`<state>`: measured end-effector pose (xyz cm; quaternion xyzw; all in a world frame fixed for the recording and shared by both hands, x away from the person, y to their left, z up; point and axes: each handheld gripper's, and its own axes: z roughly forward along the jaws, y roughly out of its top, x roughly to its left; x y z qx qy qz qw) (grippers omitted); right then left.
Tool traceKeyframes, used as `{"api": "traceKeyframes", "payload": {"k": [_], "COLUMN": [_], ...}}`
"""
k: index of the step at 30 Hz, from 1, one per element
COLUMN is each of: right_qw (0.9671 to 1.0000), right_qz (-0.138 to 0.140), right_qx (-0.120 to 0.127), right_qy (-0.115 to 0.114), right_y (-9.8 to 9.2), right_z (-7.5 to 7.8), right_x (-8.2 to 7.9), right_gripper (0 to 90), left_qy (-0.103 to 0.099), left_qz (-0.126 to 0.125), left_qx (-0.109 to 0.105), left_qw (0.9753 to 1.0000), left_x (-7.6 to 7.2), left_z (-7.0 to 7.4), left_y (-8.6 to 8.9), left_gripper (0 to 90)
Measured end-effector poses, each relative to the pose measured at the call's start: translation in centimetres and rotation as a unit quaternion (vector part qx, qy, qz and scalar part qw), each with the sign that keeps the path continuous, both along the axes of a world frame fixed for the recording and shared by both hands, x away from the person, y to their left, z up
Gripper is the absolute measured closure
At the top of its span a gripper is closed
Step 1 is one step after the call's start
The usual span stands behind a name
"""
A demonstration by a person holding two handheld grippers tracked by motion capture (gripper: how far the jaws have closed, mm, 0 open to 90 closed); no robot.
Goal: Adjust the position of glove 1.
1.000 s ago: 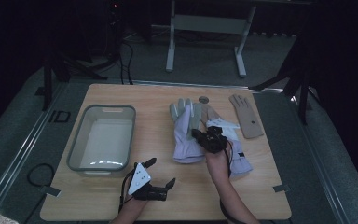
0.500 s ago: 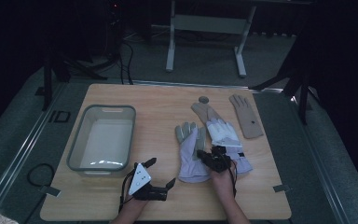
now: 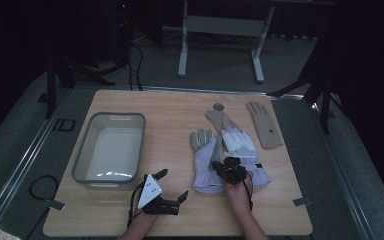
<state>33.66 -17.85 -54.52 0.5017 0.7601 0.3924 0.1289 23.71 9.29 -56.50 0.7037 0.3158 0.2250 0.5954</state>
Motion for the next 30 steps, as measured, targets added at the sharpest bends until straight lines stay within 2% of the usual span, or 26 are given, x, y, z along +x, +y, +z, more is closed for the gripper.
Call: {"api": "traceKeyframes", "payload": {"k": [2,5,7,9,10,13,15,18,21,23,26,30], "right_qw": [0.9999,0.9997,0.9994,0.9987,0.9977,0.9969,0.9958,0.9945,0.9917,0.9915,0.9920,0.9922], "right_qz": [0.012,0.022,0.033,0.048,0.056,0.062,0.062,0.068,0.073,0.072,0.070,0.081], "right_qx": [-0.008,-0.003,-0.006,-0.007,-0.021,-0.027,-0.042,-0.047,-0.072,-0.079,-0.091,-0.089], "right_qy": [0.001,0.006,-0.002,-0.017,-0.031,-0.040,-0.053,-0.065,-0.078,-0.074,-0.052,-0.034], "right_y": [0.0,-0.2,-0.4,-0.7,-1.6,-2.6,-4.7,-6.3,-8.4,-9.9,-11.9,-12.6], "right_z": [0.2,0.5,1.3,2.2,3.1,3.7,4.5,5.0,5.5,5.7,5.5,4.8], "right_x": [0.2,0.4,0.3,0.2,0.4,0.7,1.3,1.7,2.4,2.9,3.9,4.4], "right_gripper": [85.8,81.0,78.7,71.4,69.8,67.9,65.0,60.8,56.5,56.7,55.4,52.3], "left_qy": [0.000,0.001,0.001,0.002,0.001,0.001,0.001,0.002,0.002,0.002,0.003,0.003], "left_qz": [0.000,0.001,0.001,0.001,0.001,0.000,0.000,0.001,0.001,0.001,0.002,0.001], "left_qx": [0.000,-0.001,-0.002,-0.002,-0.002,0.000,-0.001,-0.002,-0.002,-0.004,-0.003,-0.003], "left_qw": [1.0000,1.0000,1.0000,1.0000,1.0000,1.0000,1.0000,1.0000,1.0000,1.0000,1.0000,1.0000], "left_x": [0.0,0.0,0.0,0.0,0.0,0.0,0.0,0.0,0.0,0.0,0.1,0.1], "left_z": [0.0,0.0,0.0,0.0,0.0,0.0,0.0,0.0,0.0,0.0,0.0,0.0], "left_y": [0.0,0.0,0.0,0.0,0.0,0.0,0.0,0.0,0.0,0.0,0.0,0.0], "left_gripper": [0.2,0.2,0.2,0.2,0.2,0.2,0.2,0.2,0.2,0.1,0.1,0.2]}}
